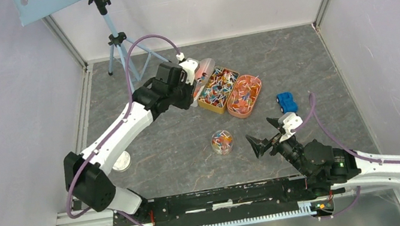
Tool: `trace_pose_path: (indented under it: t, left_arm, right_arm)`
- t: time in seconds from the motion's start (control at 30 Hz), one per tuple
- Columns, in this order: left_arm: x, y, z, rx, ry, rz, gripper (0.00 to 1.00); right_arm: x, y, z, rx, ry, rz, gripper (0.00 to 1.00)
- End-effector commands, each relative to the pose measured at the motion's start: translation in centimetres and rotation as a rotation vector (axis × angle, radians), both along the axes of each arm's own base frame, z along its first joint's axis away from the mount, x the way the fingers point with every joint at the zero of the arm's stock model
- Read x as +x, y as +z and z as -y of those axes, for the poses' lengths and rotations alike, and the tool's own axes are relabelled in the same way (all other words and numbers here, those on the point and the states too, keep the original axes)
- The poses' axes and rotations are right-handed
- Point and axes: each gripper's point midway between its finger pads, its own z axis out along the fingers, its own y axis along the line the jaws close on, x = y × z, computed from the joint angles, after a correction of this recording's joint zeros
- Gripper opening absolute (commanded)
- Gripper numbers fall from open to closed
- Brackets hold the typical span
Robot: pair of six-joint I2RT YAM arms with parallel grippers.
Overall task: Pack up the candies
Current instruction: Scoop the fake candies from the storage box, then place the fake candies in the packing bottle.
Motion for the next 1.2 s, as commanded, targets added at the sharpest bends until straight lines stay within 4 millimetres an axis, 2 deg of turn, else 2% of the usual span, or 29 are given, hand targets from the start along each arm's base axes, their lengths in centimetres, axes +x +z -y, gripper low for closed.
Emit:
trace_pose_path:
  t: [0.0,0.27,0.5,0.73,1.0,1.17]
  left_arm:
    - [-1.7,2.7,-0.1,-0.052,-0.054,0.014,0.02]
    - [-5.4,4.3,-0.5,-0.061,-0.091,-0.059,0.02]
    - [-10.4,3.1,-1.5,0.002,-0.123,-0.164,0.02]
    - [-15.7,3.3,-1.9,0.0,-0.186,-0.232,0.02]
    - [-19.9,2.5,-2.0,0.003,-0.241,-0.343,0.02]
    - [-21.5,1.8,-2.1,0.038,-0.262,-0.395,0.02]
  right_arm:
    - [0.1,1.6,0.3,0.037,-0.015,0.013,0.98]
    - [0.2,1.7,1.0,0.025,-0.039,0.007,0.98]
    - [0.4,1.7,1.7,0.014,-0.06,0.005,0.98]
    - [0.5,1.7,2.3,0.006,-0.081,0.001,0.98]
    - [0.5,1.7,2.5,0.008,-0.087,-0.003,0.98]
    - [0.4,1.6,2.4,0.001,-0.082,-0.006,0.98]
